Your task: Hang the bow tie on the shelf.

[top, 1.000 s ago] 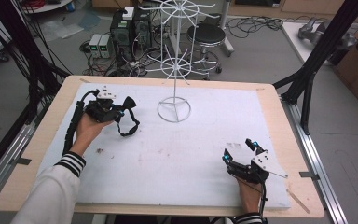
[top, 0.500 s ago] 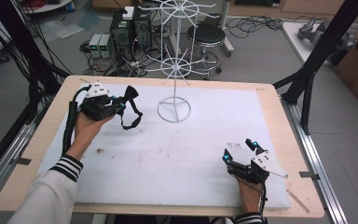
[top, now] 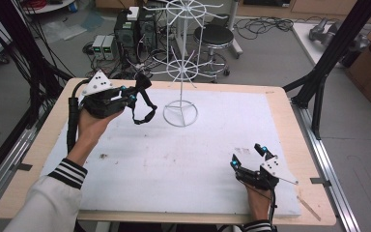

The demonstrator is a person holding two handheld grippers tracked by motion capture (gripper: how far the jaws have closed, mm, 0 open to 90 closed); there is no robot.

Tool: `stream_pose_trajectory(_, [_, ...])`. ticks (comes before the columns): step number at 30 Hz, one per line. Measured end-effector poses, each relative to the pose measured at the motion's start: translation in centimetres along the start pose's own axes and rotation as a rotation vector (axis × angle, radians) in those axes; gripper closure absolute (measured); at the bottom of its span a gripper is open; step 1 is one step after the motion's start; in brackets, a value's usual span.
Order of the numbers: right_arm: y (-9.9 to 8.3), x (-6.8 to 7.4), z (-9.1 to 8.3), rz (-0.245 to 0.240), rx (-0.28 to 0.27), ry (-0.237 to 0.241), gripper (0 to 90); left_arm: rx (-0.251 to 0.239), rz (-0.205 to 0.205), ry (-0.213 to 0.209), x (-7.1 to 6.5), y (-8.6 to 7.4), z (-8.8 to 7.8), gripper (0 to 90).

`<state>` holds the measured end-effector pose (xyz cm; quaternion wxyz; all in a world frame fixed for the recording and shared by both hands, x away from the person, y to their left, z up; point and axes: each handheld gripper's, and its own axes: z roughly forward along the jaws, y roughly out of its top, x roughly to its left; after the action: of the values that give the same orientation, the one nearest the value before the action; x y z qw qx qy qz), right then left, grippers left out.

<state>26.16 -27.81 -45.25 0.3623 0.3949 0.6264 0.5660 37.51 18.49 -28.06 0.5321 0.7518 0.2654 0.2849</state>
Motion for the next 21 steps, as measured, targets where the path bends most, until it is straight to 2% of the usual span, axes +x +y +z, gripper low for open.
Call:
stream_pose_trajectory(12, [0.0,-0.1,0.0,0.004,-0.005,0.001,9.4,-0.009,0.048,0.01,-1.5,2.5,1.8,76.9])
stream_pose_trajectory(21, [0.0,-0.1,0.0,0.005,-0.006,0.004,9.4,-0.011,0.063,0.019,-2.3,4.0,3.4,76.8])
